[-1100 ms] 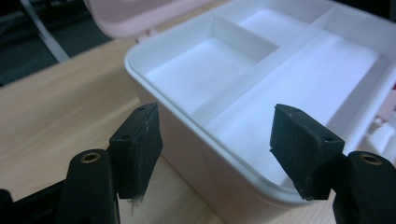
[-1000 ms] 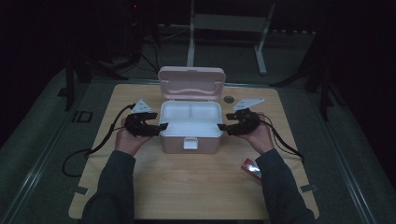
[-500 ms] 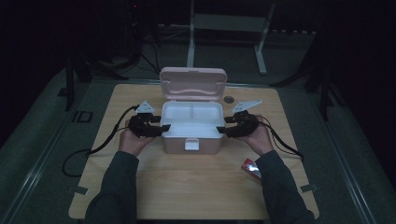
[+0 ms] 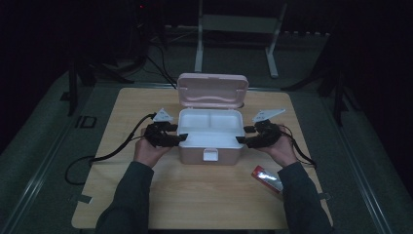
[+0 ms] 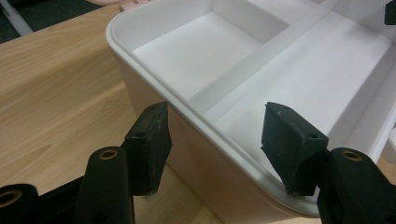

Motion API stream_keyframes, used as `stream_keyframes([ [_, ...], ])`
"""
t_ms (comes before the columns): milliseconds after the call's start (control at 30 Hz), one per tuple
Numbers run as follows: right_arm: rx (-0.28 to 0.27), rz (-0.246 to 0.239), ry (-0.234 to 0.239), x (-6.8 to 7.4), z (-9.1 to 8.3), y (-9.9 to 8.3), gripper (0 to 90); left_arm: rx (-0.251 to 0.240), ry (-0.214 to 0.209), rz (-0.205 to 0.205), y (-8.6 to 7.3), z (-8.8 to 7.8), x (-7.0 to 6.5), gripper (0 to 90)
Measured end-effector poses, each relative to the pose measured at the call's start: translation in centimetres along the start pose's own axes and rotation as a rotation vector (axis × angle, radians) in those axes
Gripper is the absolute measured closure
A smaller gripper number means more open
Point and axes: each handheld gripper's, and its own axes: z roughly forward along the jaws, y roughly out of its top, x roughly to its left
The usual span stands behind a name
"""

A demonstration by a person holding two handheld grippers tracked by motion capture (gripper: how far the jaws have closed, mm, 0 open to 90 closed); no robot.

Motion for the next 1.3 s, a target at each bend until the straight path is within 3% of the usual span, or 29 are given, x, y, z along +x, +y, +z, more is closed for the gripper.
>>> stream_keyframes([
  [233, 0.000, 0.002, 0.000, 0.2, -0.5, -0.5, 43.7, 0.001, 0.003, -0.001, -0.2, -0.2, -0.7, 41.9],
  [800, 0.007, -0.003, 0.001, 1.0, -0.5, -0.4, 43.4, -0.003, 0.004, -0.007, -0.8, -0.8, -0.9, 41.8],
  [933, -0.004, 0.019, -0.016, 0.8, -0.7, -0.3, 40.8, -0.038, 0.032, -0.015, -0.9, -1.3, -0.6, 31.2],
  [1033, -0.033, 0.028, -0.025, 0.6, -1.2, 0.0, 40.8, -0.077, 0.018, -0.034, -1.1, -2.3, -0.2, 30.6],
  [1100, -0.048, 0.010, -0.025, 0.7, -1.6, 0.4, 42.1, -0.087, 0.028, -0.026, -1.1, -3.0, -0.2, 30.7],
  [1200, -0.044, -0.035, -0.020, 1.1, -2.0, 1.4, 54.3, -0.102, 0.045, -0.024, -1.4, -4.3, -0.3, 30.7],
  [1300, -0.030, -0.088, -0.009, 1.5, -1.7, 2.3, 59.9, -0.093, 0.078, -0.014, -1.9, -5.3, -0.5, 30.7],
])
